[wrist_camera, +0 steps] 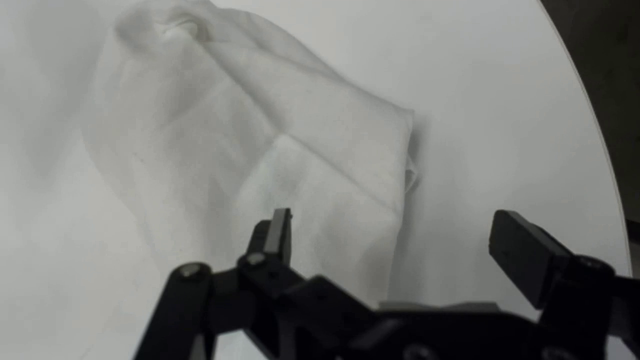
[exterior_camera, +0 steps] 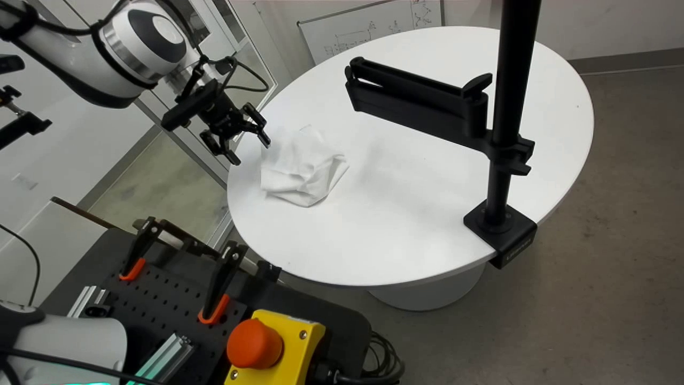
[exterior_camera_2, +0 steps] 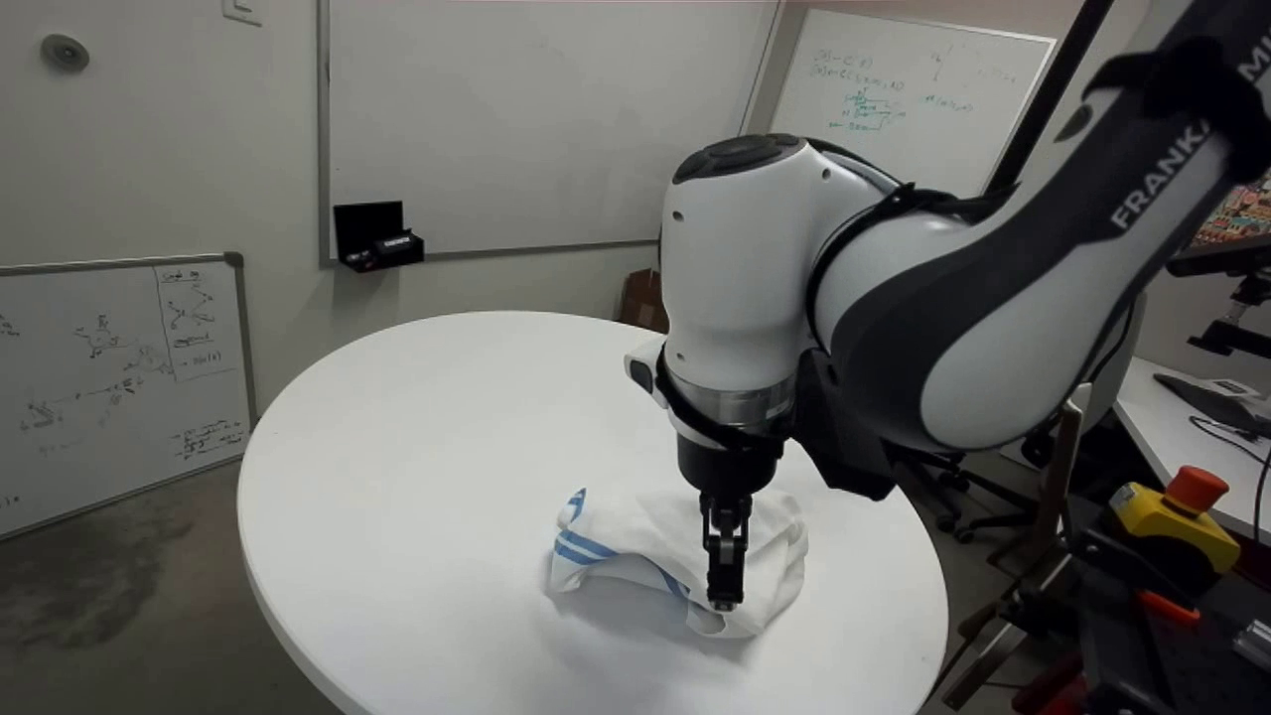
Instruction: Hang the white cloth on the black rod
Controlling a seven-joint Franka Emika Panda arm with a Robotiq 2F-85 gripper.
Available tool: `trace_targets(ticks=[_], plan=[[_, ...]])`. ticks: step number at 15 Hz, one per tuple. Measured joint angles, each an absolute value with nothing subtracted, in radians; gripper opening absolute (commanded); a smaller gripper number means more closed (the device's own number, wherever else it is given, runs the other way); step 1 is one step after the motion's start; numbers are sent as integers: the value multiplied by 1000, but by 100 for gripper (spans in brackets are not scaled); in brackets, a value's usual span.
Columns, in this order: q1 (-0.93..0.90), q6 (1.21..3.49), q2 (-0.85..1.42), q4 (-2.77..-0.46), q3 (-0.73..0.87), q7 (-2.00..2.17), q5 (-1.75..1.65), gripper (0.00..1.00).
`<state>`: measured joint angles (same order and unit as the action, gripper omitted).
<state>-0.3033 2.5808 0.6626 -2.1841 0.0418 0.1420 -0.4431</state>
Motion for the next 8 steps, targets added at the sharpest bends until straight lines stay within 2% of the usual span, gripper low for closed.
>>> trace_targets(ticks=[5, 8], plan=[[-463, 2619, 702, -2161, 181, 347, -585, 100], [-495, 2618, 734, -2134, 206, 404, -618, 100]])
